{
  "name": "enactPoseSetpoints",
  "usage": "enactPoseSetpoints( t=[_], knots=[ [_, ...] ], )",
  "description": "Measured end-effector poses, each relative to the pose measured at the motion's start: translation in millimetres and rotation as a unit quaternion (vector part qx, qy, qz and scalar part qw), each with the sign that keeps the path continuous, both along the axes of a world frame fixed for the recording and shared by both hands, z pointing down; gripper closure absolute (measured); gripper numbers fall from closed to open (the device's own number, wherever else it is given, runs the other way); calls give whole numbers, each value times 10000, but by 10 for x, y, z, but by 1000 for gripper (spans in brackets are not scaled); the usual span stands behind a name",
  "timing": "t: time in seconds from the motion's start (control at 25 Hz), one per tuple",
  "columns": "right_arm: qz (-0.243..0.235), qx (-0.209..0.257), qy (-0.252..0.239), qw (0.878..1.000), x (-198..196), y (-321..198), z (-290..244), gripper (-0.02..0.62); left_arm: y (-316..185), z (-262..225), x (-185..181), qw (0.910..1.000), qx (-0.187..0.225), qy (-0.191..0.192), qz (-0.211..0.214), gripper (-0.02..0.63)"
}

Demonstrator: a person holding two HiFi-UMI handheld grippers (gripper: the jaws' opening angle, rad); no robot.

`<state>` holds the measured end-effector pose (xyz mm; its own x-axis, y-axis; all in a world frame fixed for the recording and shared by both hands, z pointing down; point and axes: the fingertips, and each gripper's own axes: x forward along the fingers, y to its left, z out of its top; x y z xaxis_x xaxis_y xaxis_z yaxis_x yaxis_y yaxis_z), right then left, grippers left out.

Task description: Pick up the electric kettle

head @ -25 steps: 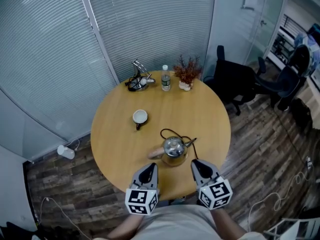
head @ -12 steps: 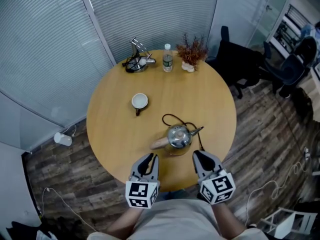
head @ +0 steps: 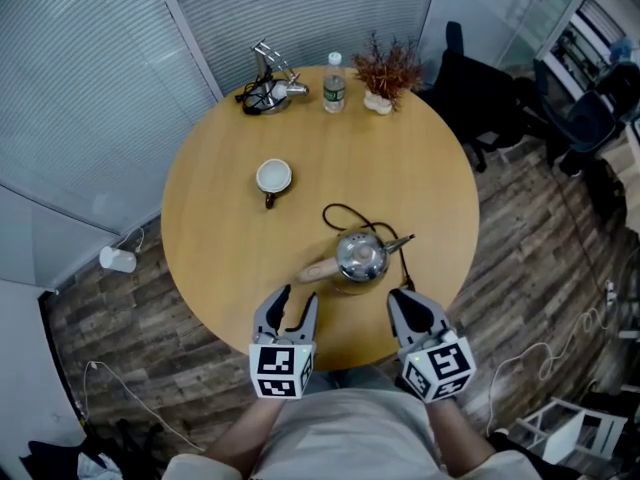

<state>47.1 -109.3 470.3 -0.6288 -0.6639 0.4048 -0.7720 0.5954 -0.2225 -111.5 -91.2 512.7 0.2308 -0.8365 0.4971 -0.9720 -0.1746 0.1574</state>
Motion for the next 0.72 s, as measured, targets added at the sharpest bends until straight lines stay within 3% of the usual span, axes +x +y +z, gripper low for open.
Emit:
enactPoseSetpoints(
  t=[0.72],
  knots=[
    [35, -236, 24, 9997, 28, -115, 231, 560, -213, 628, -36, 9984, -522, -154, -145, 356]
  ],
)
